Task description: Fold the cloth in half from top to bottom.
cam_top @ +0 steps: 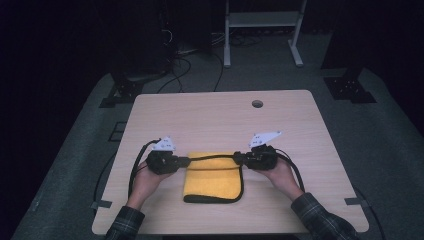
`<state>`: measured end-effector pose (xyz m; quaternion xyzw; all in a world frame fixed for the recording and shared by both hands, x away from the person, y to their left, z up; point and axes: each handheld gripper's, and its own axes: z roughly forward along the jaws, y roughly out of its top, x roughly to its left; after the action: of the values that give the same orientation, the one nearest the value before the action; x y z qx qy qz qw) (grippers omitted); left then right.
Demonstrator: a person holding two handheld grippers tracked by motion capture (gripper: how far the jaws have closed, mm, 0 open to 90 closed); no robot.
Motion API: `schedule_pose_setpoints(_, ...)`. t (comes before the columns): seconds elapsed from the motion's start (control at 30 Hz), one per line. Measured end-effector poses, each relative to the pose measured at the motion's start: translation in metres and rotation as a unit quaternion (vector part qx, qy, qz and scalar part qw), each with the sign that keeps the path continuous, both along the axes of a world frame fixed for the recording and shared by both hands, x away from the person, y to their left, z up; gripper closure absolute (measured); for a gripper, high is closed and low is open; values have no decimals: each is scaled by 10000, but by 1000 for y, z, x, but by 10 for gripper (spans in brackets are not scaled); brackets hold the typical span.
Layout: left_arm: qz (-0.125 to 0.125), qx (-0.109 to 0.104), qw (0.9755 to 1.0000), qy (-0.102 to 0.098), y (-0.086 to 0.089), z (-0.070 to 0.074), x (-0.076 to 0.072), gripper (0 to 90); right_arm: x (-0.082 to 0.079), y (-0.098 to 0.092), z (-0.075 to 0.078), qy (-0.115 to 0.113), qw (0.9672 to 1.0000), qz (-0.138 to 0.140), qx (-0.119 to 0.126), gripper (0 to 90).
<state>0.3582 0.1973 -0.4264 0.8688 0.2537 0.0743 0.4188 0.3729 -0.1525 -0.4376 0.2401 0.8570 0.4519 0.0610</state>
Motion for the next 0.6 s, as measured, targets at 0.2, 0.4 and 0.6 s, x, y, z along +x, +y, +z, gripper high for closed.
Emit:
schedule_pose_setpoints(0.2,-59,73,10000,6,0,0,-19,809,-20,0,3,-19,9999,134,13,797)
schedule_pose_setpoints(0.4,-155,139,9997,106,1,-6,-37,808,-38,1,0,-21,9995,299,-117,796)
schedule_pose_setpoints(0.6,-244,292,9989,281,-1,-17,-46,808,-49,3,-10,122,9984,455,-325,787)
